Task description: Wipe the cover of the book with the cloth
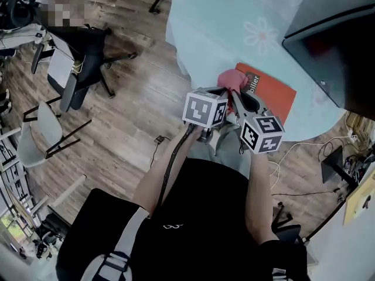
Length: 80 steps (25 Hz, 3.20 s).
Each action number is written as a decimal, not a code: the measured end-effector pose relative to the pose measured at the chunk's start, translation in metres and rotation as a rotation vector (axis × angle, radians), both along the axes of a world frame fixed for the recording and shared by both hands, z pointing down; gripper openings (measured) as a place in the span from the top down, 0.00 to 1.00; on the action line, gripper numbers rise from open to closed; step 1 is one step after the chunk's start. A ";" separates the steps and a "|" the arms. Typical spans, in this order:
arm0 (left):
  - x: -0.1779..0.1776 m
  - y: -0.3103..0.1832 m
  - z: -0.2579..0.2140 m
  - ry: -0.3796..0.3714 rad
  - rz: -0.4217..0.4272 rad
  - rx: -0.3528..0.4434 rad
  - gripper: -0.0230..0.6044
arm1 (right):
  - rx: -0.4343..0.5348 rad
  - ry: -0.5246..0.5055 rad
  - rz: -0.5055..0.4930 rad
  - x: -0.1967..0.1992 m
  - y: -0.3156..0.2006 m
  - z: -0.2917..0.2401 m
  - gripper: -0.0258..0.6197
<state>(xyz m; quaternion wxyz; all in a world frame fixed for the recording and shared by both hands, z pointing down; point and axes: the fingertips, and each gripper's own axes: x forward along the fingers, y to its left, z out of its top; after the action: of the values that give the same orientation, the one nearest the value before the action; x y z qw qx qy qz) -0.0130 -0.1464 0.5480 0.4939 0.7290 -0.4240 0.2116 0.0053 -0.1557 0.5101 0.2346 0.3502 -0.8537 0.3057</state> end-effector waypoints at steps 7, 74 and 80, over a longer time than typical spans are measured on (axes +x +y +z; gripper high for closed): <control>0.005 0.002 0.015 -0.002 0.036 -0.041 0.94 | -0.038 0.001 0.031 0.002 0.001 0.014 0.86; 0.216 0.014 0.003 -0.086 0.227 0.025 0.94 | 0.011 -0.101 0.214 0.219 0.009 -0.005 0.86; 0.195 0.001 -0.014 -0.026 0.156 0.103 0.94 | 0.055 -0.166 0.249 0.205 0.008 -0.029 0.86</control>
<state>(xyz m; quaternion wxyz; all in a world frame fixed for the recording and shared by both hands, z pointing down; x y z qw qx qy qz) 0.1819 -0.1457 0.5340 0.4324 0.7815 -0.3824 0.2369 0.2107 -0.1482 0.4809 0.1139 0.4331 -0.8283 0.3366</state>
